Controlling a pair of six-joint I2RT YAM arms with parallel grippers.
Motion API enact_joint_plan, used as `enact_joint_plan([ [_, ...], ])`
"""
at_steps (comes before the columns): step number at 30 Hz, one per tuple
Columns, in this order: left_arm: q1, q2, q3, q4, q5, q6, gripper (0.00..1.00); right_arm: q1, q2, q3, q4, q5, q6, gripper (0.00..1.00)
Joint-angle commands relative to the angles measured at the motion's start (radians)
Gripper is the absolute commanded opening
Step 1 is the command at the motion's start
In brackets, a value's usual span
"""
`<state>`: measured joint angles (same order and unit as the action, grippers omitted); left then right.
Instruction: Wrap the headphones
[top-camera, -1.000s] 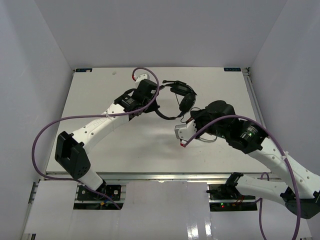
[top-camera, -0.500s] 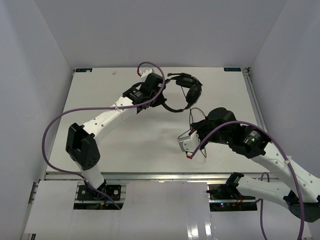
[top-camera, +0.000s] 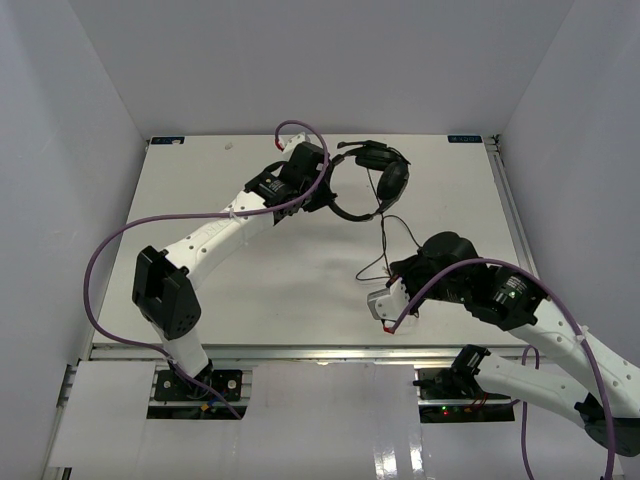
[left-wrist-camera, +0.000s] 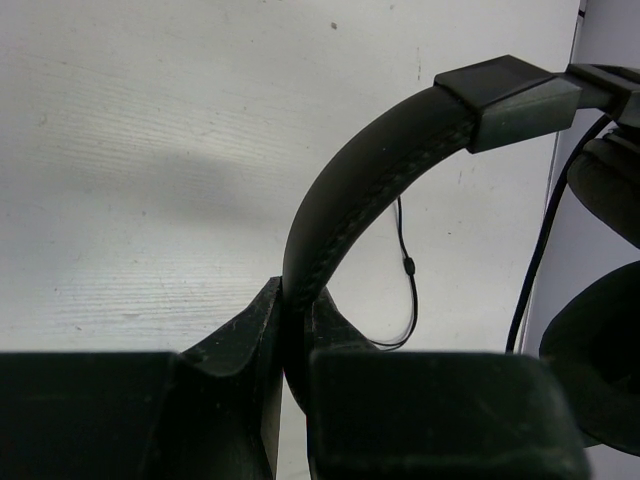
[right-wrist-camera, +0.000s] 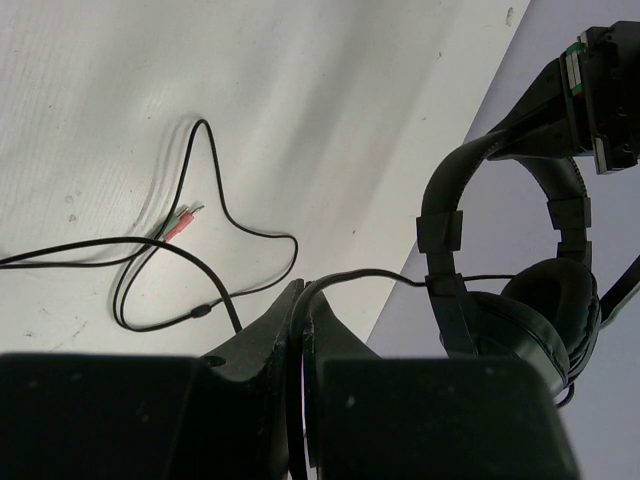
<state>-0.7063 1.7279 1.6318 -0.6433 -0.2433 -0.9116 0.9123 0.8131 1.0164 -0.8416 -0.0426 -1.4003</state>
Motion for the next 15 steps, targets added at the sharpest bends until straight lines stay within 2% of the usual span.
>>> enact_joint_plan([
  [1, 0.0, -0.051, 0.041, 0.06, 0.042, -0.038, 0.0, 0.008, -0.007, 0.001, 0.009, -0.018, -0.011, 0.08],
  [9, -0.004, -0.127, -0.06, 0.12, 0.086, -0.047, 0.0, 0.008, -0.023, -0.054, 0.018, -0.002, -0.039, 0.08],
  [15, -0.003, -0.108, -0.079, 0.12, 0.05, -0.008, 0.0, 0.008, 0.008, 0.019, 0.031, -0.005, -0.051, 0.08],
])
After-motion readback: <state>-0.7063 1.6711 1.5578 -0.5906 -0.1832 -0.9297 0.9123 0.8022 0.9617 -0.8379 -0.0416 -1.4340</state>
